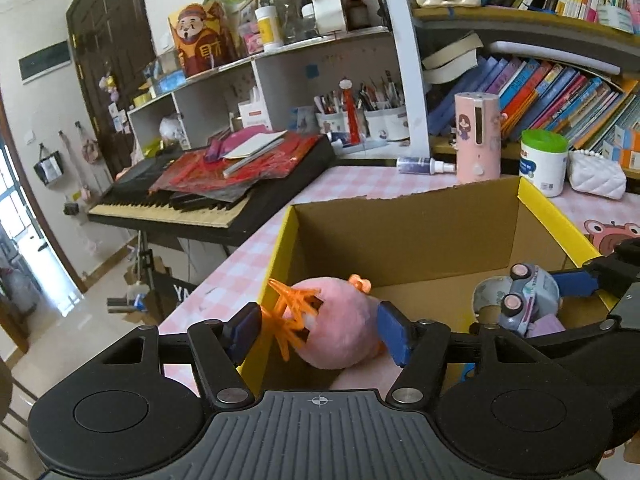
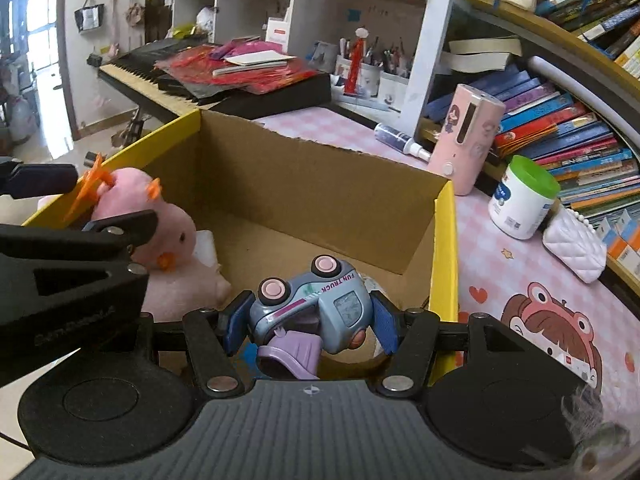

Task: Organize objects
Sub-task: 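Lower the chick into the box and open the left gripper while the right releases the car inside, then withdraw both open grippers from the box back over the table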

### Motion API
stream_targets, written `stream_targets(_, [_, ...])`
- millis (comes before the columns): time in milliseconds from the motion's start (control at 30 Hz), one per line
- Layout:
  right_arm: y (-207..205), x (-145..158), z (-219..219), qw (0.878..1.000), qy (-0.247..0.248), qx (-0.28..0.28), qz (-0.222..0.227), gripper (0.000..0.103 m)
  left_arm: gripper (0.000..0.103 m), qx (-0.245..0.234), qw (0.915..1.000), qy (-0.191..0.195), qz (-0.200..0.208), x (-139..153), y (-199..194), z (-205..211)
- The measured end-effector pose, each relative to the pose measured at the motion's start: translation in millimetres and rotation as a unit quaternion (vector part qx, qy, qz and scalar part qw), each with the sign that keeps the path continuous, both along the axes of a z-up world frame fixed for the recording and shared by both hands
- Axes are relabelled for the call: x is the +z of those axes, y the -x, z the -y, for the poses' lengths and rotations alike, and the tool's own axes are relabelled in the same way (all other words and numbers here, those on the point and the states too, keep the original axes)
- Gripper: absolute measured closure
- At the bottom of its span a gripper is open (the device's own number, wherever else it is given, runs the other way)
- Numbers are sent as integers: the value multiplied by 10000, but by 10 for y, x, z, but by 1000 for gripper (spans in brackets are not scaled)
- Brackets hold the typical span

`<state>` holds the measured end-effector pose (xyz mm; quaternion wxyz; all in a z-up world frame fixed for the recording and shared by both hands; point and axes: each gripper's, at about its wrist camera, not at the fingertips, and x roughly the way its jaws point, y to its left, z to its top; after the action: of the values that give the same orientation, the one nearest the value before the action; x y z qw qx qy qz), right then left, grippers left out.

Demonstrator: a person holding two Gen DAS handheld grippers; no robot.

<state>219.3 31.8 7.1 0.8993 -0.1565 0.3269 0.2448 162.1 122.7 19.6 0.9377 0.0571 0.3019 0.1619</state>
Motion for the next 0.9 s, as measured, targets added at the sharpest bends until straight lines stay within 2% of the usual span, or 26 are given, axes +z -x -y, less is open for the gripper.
stream_targets(200, [-1,-1,-1,10000,17,4,-24,44,37,-2,9998,208,27,3,6,-30])
stream_targets(333, [21,27,34,9999,-47,-137,-20,43,29,22,9993,354,131,46,80,-53])
stream_targets(433, [72,62,70,9996,-161,-227,-24,40,27,38,9989,417,226,86,160,-66])
stream_targets(533, [169,113,86,9993,-225,-276,88,38,22,77,9983,460,345,137,257,-77])
stream_targets(600, [243,150,90,9992,-269,-257,142,32,20,93,9978,494,426,169,329,-84])
stream_targets(900, [706,285,90,9971,-306,-331,611,28,17,446,9942,742,639,232,744,-183])
